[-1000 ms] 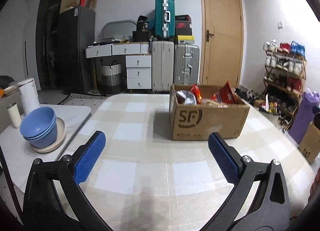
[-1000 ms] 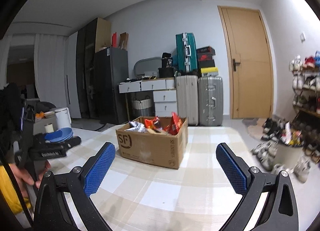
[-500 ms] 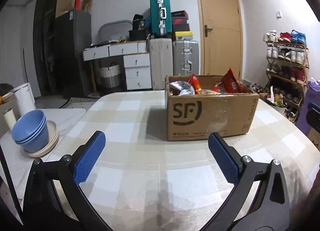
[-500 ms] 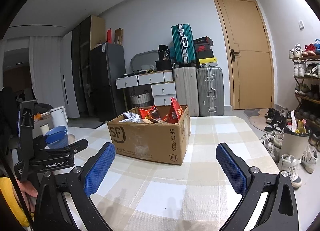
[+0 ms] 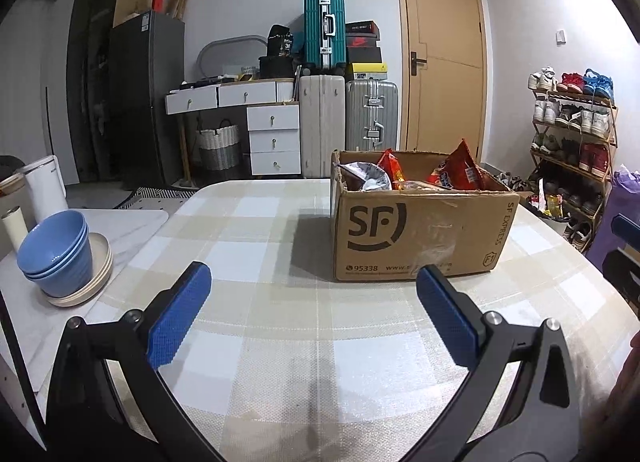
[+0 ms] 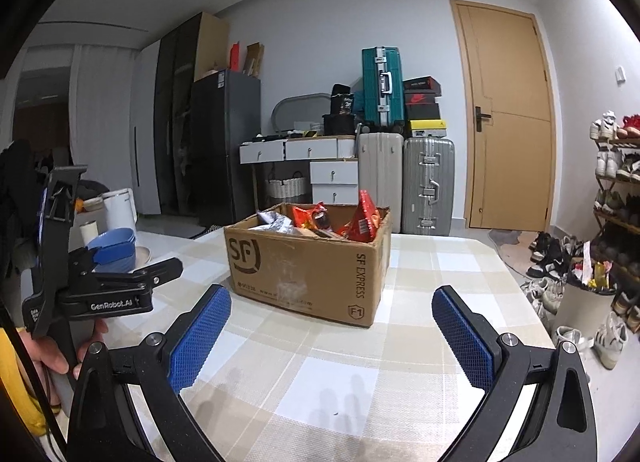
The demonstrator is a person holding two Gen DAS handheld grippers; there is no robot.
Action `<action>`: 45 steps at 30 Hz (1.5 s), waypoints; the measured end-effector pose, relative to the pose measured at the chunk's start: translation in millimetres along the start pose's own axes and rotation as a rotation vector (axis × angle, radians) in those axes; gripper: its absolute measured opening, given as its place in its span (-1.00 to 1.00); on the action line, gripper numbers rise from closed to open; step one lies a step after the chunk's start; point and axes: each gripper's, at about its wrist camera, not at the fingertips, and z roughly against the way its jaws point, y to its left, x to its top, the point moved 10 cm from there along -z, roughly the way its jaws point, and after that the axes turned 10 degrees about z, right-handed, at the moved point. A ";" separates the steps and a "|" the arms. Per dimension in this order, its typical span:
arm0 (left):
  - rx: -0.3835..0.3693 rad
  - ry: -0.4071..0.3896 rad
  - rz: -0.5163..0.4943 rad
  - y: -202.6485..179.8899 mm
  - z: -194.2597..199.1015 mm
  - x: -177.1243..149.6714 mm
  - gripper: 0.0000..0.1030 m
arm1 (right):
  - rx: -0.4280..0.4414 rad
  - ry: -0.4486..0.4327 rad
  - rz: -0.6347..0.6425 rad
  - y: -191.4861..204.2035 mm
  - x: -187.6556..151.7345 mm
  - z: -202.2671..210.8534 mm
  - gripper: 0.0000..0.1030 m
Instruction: Organize snacks
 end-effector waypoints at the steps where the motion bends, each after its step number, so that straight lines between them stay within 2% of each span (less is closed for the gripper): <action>1: 0.002 -0.002 0.001 0.3 0.6 0.1 1.00 | -0.012 0.003 -0.004 -2.1 -0.8 -0.3 0.99; 6: 0.008 -0.015 -0.001 0.7 2.2 0.0 1.00 | -0.031 0.006 -0.008 -4.5 -0.3 1.3 0.99; 45: 0.000 -0.015 -0.009 0.0 0.4 -3.0 1.00 | -0.010 -0.023 -0.075 -14.1 -0.7 11.1 0.99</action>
